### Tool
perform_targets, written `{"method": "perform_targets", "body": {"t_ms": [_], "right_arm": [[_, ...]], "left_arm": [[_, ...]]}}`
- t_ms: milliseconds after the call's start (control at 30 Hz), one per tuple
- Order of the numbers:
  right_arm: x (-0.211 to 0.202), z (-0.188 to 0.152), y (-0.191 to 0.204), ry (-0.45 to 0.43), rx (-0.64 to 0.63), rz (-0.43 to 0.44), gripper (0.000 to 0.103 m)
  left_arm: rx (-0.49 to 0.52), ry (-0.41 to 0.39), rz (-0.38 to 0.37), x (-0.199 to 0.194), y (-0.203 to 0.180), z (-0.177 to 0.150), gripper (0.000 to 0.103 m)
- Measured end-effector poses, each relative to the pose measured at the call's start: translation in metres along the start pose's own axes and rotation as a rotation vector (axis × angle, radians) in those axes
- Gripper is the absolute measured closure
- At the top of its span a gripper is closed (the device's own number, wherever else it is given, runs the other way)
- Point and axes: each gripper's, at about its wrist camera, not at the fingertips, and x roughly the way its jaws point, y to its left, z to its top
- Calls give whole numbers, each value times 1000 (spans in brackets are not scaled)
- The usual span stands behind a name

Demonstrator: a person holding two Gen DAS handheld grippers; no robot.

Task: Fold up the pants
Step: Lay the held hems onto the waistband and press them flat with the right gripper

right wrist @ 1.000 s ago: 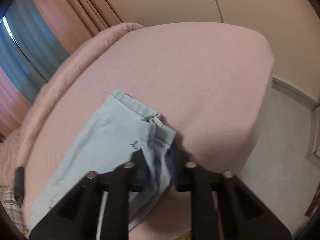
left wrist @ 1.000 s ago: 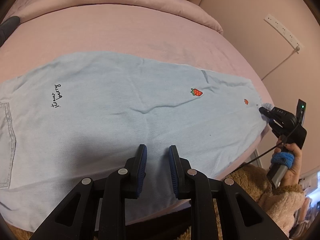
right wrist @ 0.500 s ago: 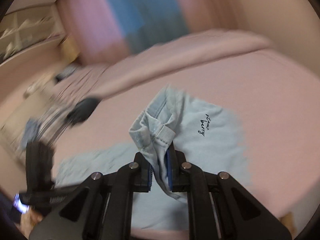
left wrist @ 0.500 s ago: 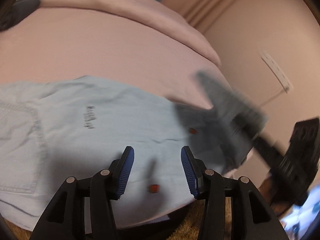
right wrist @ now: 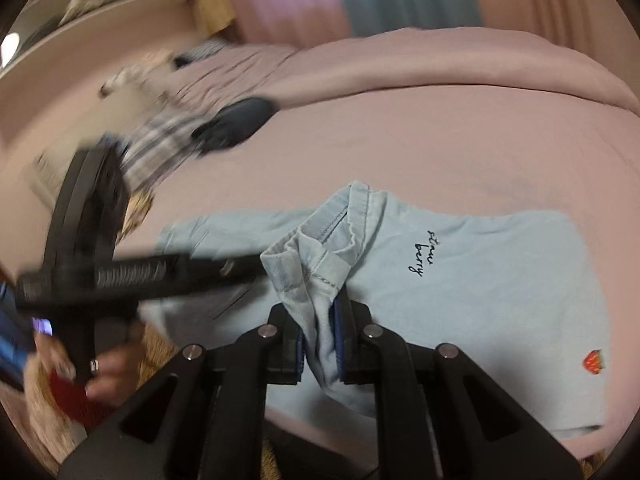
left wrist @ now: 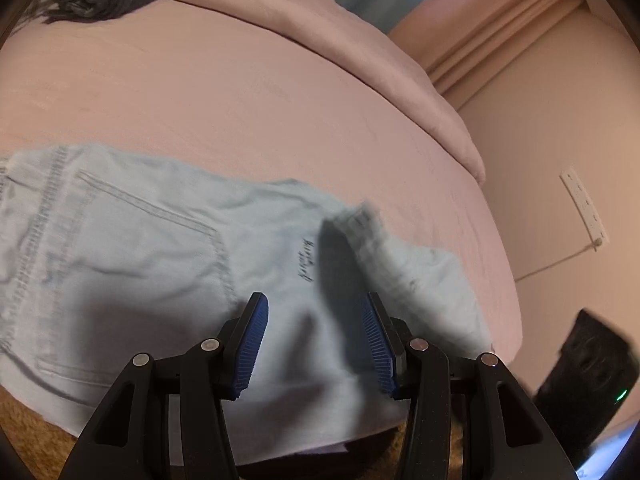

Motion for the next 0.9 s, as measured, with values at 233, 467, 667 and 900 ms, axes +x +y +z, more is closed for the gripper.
{"method": "perform_targets", "body": {"t_ms": [233,467,667,900], "right_arm": [[35,-11,-10,165,69,40,58],[-33,-3,-18,36,119,37,45],[-79,-15,-64,-90,228,-150,64],[-58,-59,-107,54,314,-275,98]], "left_arm": [[5,8,89,0,3,-9,55],[118,-4,47,6,-42,-3,55],[218,52,-48,28,-77,-19,61],[304,115,182,80,-67,-46,97]]}}
